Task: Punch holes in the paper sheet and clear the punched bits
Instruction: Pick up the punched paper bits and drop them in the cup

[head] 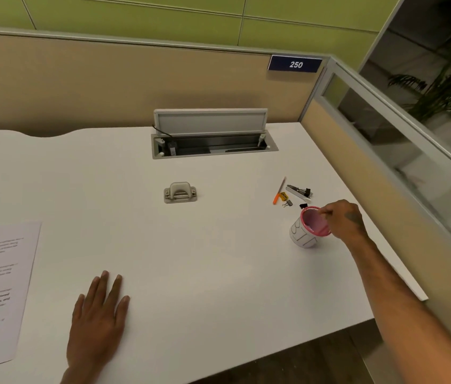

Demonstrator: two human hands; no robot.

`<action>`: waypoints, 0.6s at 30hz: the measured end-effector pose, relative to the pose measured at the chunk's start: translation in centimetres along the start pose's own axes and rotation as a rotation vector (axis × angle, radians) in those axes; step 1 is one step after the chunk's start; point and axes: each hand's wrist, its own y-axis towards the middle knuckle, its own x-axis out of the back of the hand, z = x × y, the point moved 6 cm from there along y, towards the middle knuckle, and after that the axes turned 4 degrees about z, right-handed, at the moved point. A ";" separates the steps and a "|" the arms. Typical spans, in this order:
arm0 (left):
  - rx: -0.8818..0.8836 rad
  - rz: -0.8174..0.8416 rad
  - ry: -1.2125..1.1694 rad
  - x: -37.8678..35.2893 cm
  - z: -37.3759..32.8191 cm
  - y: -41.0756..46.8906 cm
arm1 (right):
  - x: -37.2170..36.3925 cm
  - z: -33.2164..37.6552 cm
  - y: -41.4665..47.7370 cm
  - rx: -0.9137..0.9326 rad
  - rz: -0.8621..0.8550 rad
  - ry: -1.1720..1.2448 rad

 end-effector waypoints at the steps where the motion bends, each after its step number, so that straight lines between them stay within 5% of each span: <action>1: -0.001 0.000 0.000 0.0 0.0 0.0 | 0.2 0.0 0.0 -0.014 -0.010 0.007; 18: 0.005 0.036 0.013 0.5 -0.3 -0.1 | 0.0 0.5 -0.4 -0.027 -0.061 -0.106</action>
